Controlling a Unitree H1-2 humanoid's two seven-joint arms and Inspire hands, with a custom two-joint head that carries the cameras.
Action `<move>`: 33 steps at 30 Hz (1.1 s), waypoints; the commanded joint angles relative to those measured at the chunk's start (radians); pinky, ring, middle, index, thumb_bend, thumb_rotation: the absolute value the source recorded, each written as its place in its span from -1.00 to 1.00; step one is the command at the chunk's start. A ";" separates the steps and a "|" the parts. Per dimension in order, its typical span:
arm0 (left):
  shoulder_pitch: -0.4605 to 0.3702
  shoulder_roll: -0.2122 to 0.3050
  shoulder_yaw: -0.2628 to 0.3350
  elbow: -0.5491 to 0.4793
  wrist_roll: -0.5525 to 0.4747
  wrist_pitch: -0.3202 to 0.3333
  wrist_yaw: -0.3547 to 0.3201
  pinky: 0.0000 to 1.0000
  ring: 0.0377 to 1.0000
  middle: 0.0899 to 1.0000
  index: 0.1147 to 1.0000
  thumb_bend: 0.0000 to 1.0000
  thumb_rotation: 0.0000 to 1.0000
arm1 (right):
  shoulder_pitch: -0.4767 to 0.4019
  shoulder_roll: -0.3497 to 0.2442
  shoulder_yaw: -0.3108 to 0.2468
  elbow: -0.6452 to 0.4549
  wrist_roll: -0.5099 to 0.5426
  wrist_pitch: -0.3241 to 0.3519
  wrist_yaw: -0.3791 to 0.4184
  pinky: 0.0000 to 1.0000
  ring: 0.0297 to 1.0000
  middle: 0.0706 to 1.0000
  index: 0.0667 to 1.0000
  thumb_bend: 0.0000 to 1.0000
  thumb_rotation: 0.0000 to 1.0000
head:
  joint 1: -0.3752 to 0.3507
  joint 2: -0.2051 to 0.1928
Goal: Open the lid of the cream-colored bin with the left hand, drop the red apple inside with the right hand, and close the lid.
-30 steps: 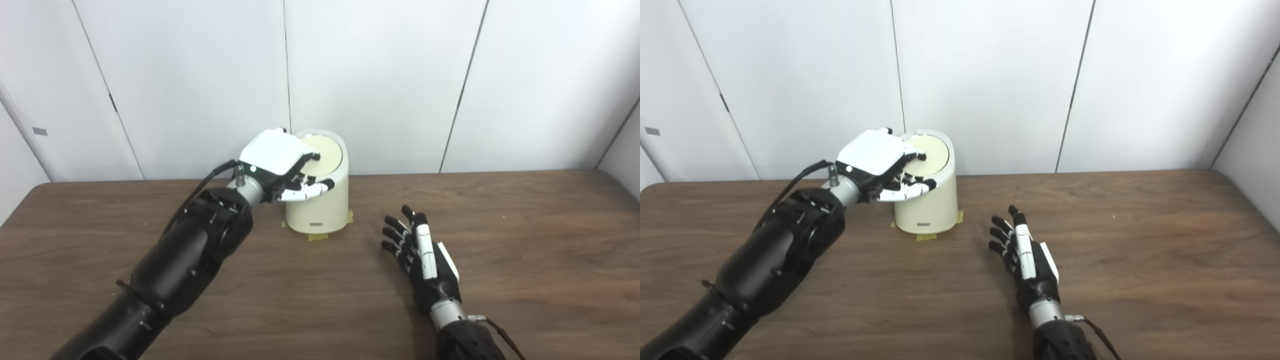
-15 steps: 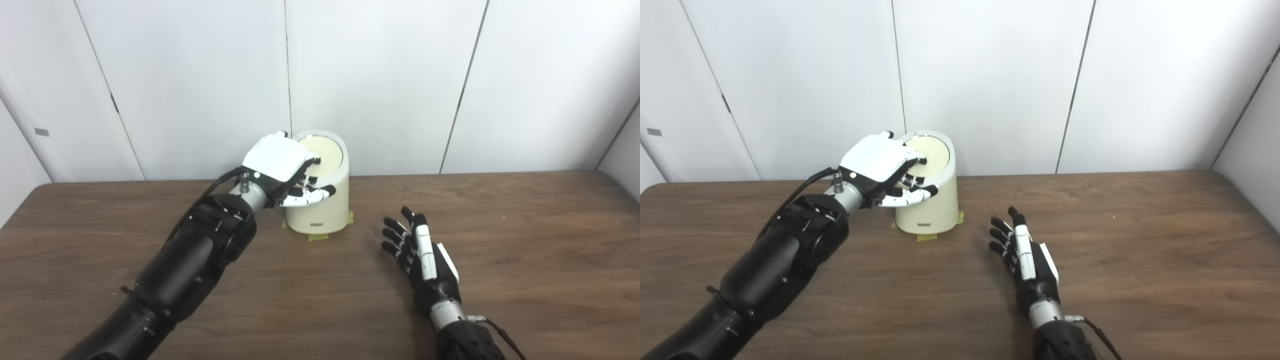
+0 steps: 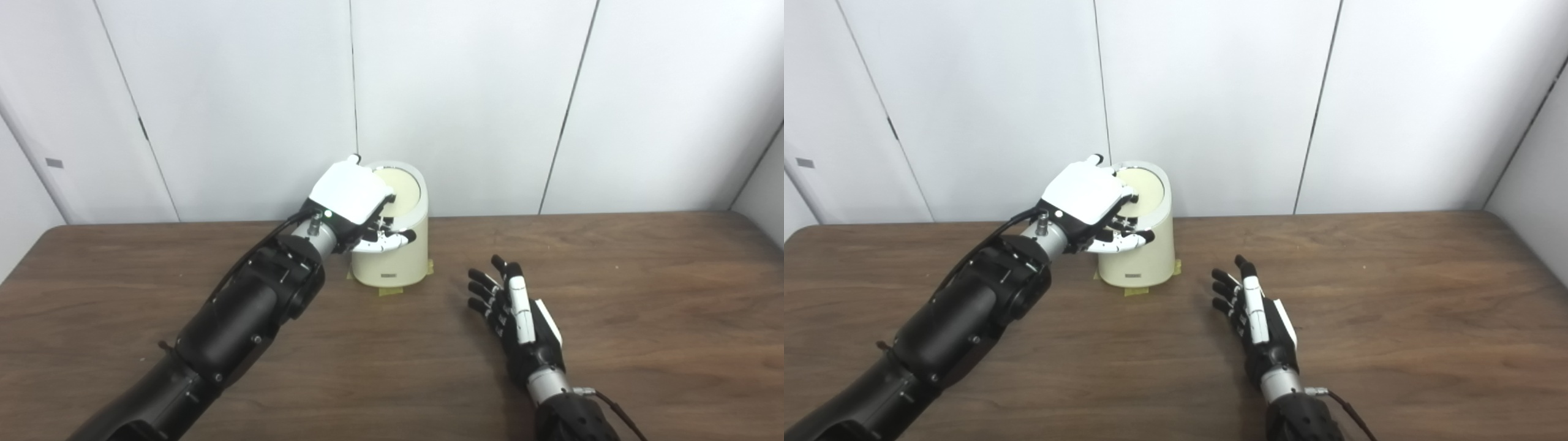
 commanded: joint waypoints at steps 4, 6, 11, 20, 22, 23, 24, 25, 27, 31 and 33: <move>0.042 0.020 -0.013 0.023 -0.015 -0.020 -0.091 1.00 0.81 0.67 0.55 0.05 1.00 | -0.023 0.002 -0.003 -0.032 0.005 0.000 0.000 0.70 0.75 0.69 0.93 0.13 1.00 | 0.000 0.003; 0.039 0.021 -0.006 0.008 -0.016 -0.021 -0.090 1.00 0.81 0.67 0.55 0.05 1.00 | -0.023 -0.003 -0.002 -0.030 -0.001 -0.003 0.001 0.69 0.75 0.69 0.93 0.13 1.00 | 0.000 0.004; 0.045 0.018 0.035 -0.047 -0.054 -0.029 -0.065 0.98 0.77 0.61 0.50 0.01 1.00 | -0.025 -0.007 0.001 -0.032 -0.012 0.002 -0.003 0.67 0.74 0.69 0.92 0.13 1.00 | 0.001 0.004; 0.062 0.006 0.145 -0.151 -0.154 -0.018 -0.052 0.68 0.69 0.60 0.54 0.01 0.92 | -0.030 -0.011 0.003 -0.020 -0.019 -0.004 -0.001 0.64 0.73 0.70 0.92 0.12 1.00 | 0.002 0.002; 0.071 0.007 0.176 -0.158 -0.181 -0.019 -0.029 0.61 0.67 0.60 0.55 -0.01 0.91 | -0.030 -0.013 0.005 -0.018 -0.023 -0.003 0.000 0.64 0.74 0.71 0.91 0.12 1.00 | 0.001 0.001; 0.077 0.006 0.195 -0.161 -0.197 -0.018 -0.015 0.57 0.66 0.61 0.56 -0.02 0.84 | -0.030 -0.014 0.006 -0.018 -0.024 -0.003 0.001 0.64 0.74 0.71 0.91 0.12 1.00 | 0.000 0.001; 0.084 0.004 0.215 -0.162 -0.213 -0.019 0.005 0.54 0.66 0.62 0.58 -0.03 0.80 | -0.030 -0.014 0.007 -0.019 -0.024 -0.003 0.002 0.63 0.74 0.71 0.91 0.12 1.00 | 0.000 0.001; 0.092 -0.001 0.239 -0.163 -0.234 -0.019 0.027 0.51 0.65 0.62 0.58 -0.04 0.74 | -0.030 -0.015 0.007 -0.019 -0.024 -0.003 0.004 0.64 0.74 0.71 0.91 0.12 1.00 | 0.000 0.002; 0.107 -0.009 0.280 -0.165 -0.263 -0.020 0.070 0.44 0.61 0.61 0.59 -0.09 0.61 | -0.030 -0.018 0.008 -0.016 -0.022 -0.008 0.009 0.64 0.73 0.71 0.91 0.12 1.00 | 0.001 0.002; 0.157 -0.035 0.364 -0.173 -0.340 -0.012 0.142 0.31 0.51 0.54 0.54 -0.19 0.45 | -0.029 -0.022 0.010 -0.017 -0.023 -0.008 0.009 0.65 0.73 0.70 0.91 0.16 1.00 | 0.000 0.003; 0.188 -0.042 0.387 -0.191 -0.369 0.000 0.146 0.33 0.53 0.54 0.52 -0.24 0.38 | -0.027 -0.020 0.009 -0.023 -0.022 0.000 0.007 0.64 0.73 0.70 0.91 0.14 1.00 | -0.002 0.004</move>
